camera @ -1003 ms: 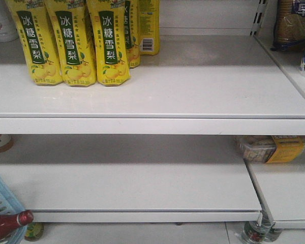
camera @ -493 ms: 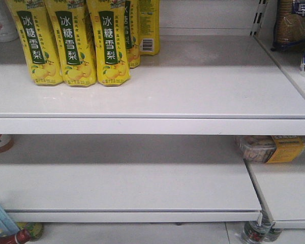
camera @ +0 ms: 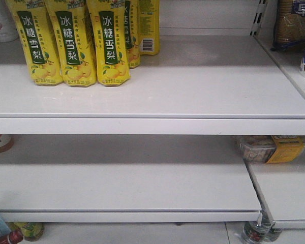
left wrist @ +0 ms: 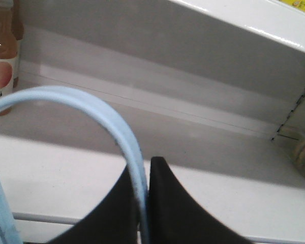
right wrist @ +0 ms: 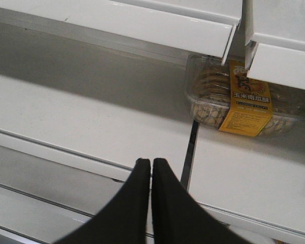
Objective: Place coke in basket with both arms
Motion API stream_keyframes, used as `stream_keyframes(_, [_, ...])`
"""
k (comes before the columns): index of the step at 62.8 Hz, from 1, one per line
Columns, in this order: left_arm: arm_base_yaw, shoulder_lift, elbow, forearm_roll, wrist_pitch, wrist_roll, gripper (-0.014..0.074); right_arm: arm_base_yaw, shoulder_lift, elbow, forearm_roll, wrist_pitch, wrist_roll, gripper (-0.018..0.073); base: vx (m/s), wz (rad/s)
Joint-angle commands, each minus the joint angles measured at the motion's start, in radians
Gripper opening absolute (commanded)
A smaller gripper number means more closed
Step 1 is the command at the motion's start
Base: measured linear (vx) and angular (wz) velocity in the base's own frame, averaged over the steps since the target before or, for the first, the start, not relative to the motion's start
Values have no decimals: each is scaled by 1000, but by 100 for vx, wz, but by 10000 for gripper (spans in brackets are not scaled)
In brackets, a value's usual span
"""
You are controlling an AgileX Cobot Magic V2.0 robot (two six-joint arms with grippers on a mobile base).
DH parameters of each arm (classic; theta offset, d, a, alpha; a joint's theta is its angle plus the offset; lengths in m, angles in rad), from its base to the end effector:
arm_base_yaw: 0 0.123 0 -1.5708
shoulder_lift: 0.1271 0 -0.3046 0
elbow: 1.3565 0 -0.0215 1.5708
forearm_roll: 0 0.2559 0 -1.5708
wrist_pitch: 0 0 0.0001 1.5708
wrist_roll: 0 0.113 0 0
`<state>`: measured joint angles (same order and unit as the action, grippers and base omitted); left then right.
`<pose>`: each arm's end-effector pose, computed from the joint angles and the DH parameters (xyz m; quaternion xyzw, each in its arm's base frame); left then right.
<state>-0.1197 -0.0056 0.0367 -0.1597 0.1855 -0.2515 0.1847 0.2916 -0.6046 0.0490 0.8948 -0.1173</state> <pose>0.0631 -0.0109 0.1813 -0.0984 0.7441 -0.1831 0.6349 0.0468 0.0131 0.3127 -0.1258 0.8492 0.0415 0.5112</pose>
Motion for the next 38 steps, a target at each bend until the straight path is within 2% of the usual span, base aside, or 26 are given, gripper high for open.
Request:
stream_keyframes(1, [1, -23, 4, 35, -213, 21, -6, -5, 12, -30, -4, -66, -3, -2, 0, 0])
stream_keyframes(8, [1, -23, 4, 36, -263, 21, -6, -5, 12, -30, -4, -66, -3, -2, 0, 0])
stream_keyframes(16, [1, -23, 4, 43, -270, 21, -6, -5, 12, -30, -4, -66, -3, -2, 0, 0])
stream_keyframes(29, [1, -23, 4, 189, -248, 21, -6, -5, 12, -30, -4, -66, -3, -2, 0, 0])
stream_keyframes(38, [1, -23, 4, 192, -249, 22, -6, -5, 12, -30, -4, -66, -3, -2, 0, 0])
